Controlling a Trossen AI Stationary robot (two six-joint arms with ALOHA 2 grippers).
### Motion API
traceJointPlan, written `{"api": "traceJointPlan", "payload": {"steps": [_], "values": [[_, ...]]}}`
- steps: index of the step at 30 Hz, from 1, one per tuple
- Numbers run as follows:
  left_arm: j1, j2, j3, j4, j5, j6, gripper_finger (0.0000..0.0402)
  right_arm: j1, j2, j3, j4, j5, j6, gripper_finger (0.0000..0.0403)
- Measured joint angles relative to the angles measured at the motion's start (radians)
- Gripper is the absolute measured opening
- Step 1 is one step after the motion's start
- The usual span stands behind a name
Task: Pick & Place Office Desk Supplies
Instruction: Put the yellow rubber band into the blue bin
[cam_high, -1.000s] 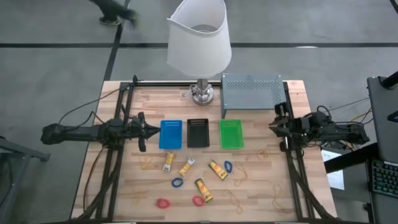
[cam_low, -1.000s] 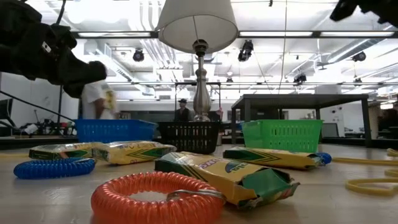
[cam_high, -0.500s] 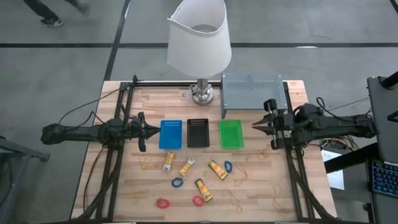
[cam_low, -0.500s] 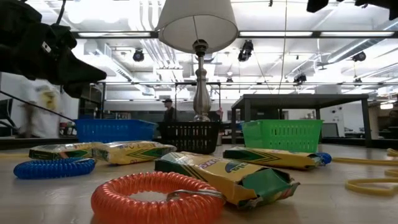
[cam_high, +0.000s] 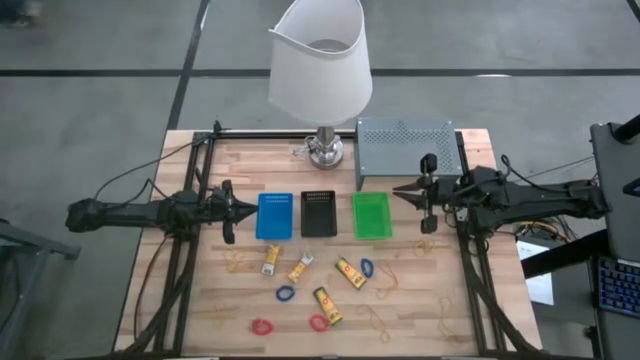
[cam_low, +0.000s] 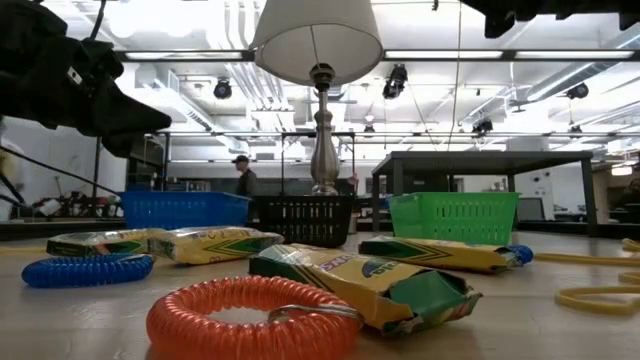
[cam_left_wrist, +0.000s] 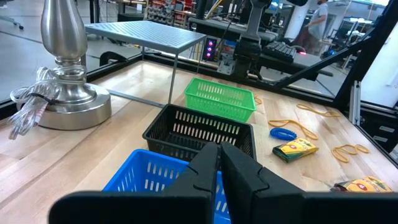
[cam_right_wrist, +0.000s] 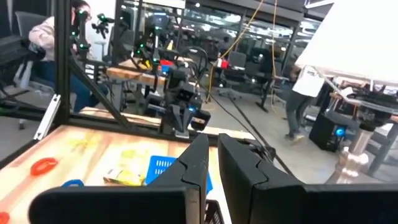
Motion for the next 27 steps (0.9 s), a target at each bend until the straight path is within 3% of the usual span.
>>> {"api": "traceJointPlan", "payload": {"steps": [27], "values": [[0.0, 0.0, 0.0, 0.0, 0.0, 0.0, 0.0027, 0.0, 0.359, 0.18, -0.004, 0.025, -0.216, 0.0034]]}}
